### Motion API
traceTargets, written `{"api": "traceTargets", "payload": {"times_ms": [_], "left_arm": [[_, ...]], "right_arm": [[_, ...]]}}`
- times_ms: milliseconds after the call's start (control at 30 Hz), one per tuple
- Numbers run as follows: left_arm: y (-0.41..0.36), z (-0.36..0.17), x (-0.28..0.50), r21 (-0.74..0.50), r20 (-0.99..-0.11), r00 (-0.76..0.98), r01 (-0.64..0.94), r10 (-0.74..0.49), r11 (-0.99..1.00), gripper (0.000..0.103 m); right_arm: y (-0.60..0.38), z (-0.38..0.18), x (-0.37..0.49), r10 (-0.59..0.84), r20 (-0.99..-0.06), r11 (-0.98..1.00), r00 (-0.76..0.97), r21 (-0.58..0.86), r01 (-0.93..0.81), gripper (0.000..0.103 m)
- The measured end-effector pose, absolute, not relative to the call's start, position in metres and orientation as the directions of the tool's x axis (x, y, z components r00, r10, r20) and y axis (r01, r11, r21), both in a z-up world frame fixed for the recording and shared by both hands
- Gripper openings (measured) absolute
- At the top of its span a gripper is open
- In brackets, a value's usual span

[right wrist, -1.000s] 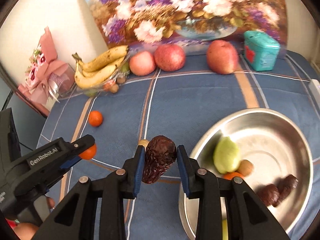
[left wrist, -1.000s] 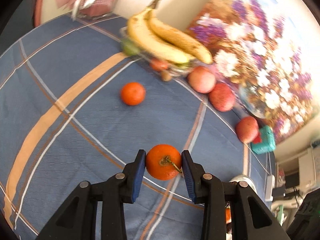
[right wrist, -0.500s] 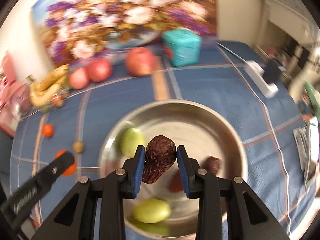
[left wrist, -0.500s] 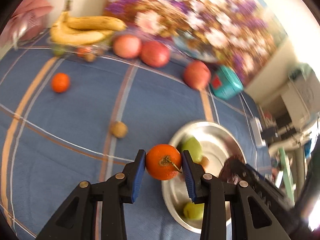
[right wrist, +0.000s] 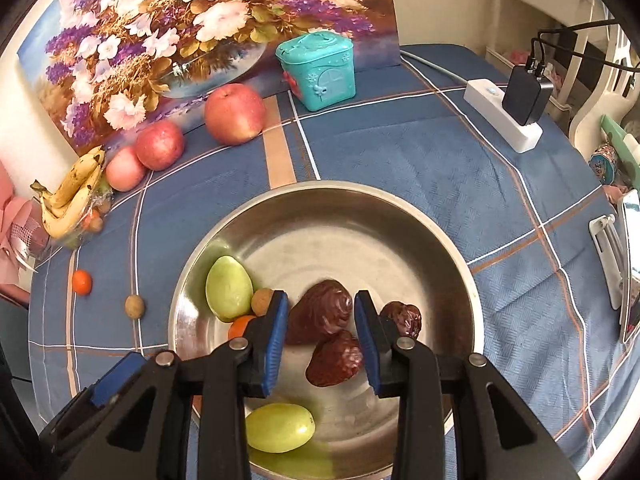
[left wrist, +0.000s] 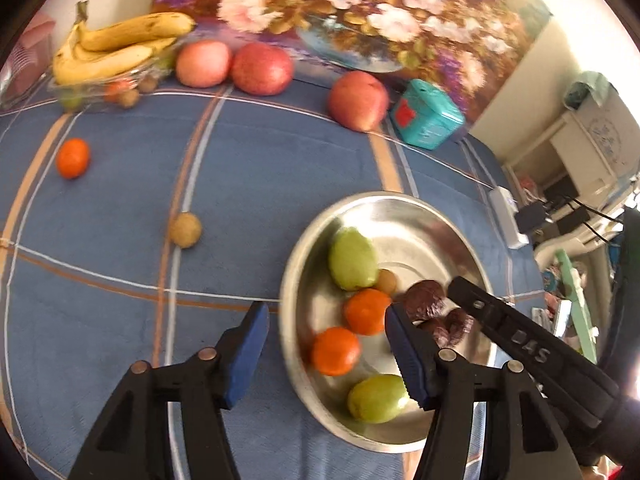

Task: Organize fruits
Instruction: 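Carry the tangerine and date over the steel plate and open both tools, then move both open tools away from the plate toward the last fruits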

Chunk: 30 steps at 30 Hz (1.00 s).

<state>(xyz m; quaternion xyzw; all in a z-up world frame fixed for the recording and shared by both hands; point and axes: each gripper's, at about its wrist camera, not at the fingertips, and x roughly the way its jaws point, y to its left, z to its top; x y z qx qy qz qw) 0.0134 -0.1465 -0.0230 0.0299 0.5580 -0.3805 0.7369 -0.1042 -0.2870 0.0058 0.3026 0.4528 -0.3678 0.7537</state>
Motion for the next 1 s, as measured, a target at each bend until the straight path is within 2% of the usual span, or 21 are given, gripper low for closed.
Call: {"api": "traceTargets", "payload": {"times_ms": [33, 67, 100, 167, 267, 333, 433, 667, 800, 1000], "left_arm": [[-0.144, -0.024, 0.016, -0.366, -0.853, 0.101, 0.585, -0.512, 0.724, 0.066], [-0.142, -0.026, 0.019, -0.345, -0.862, 0.118, 0.573, -0.492, 0.743, 0.067], [-0.139, -0.027, 0.022, -0.325, -0.871, 0.135, 0.561, -0.472, 0.761, 0.073], [-0.133, -0.031, 0.029, -0.29, -0.884, 0.166, 0.54, -0.438, 0.79, 0.081], [-0.121, -0.034, 0.039, -0.223, -0.897, 0.23, 0.502, -0.378, 0.836, 0.088], [-0.113, -0.035, 0.047, -0.186, -0.898, 0.272, 0.479, -0.346, 0.858, 0.101], [-0.099, -0.034, 0.06, -0.146, -0.887, 0.337, 0.445, -0.316, 0.884, 0.103], [-0.08, -0.032, 0.082, -0.057, -0.862, 0.447, 0.382, -0.239, 0.922, 0.103], [-0.068, -0.036, 0.095, -0.11, -0.866, 0.425, 0.352, -0.263, 0.929, 0.103], [-0.06, -0.025, 0.107, -0.119, -0.849, 0.452, 0.338, -0.272, 0.934, 0.103]], "right_arm": [[-0.287, 0.006, -0.104, -0.28, -0.906, 0.548, 0.318, 0.121, 0.828, 0.042], [-0.287, 0.005, -0.103, -0.282, -0.906, 0.548, 0.315, 0.118, 0.828, 0.054], [-0.286, 0.005, -0.103, -0.284, -0.906, 0.55, 0.314, 0.114, 0.828, 0.061], [-0.285, 0.004, -0.101, -0.286, -0.906, 0.559, 0.313, 0.107, 0.822, 0.065], [-0.282, 0.003, -0.098, -0.296, -0.904, 0.573, 0.308, 0.09, 0.815, 0.085], [-0.28, 0.003, -0.095, -0.304, -0.9, 0.589, 0.314, 0.081, 0.804, 0.087], [-0.274, 0.005, -0.09, -0.339, -0.888, 0.611, 0.311, 0.044, 0.79, 0.096], [-0.263, 0.009, -0.081, -0.36, -0.868, 0.647, 0.341, 0.031, 0.762, 0.097], [-0.26, 0.008, -0.076, -0.362, -0.865, 0.659, 0.348, 0.026, 0.751, 0.097], [-0.255, 0.007, -0.067, -0.349, -0.865, 0.692, 0.359, 0.02, 0.722, 0.097]]}}
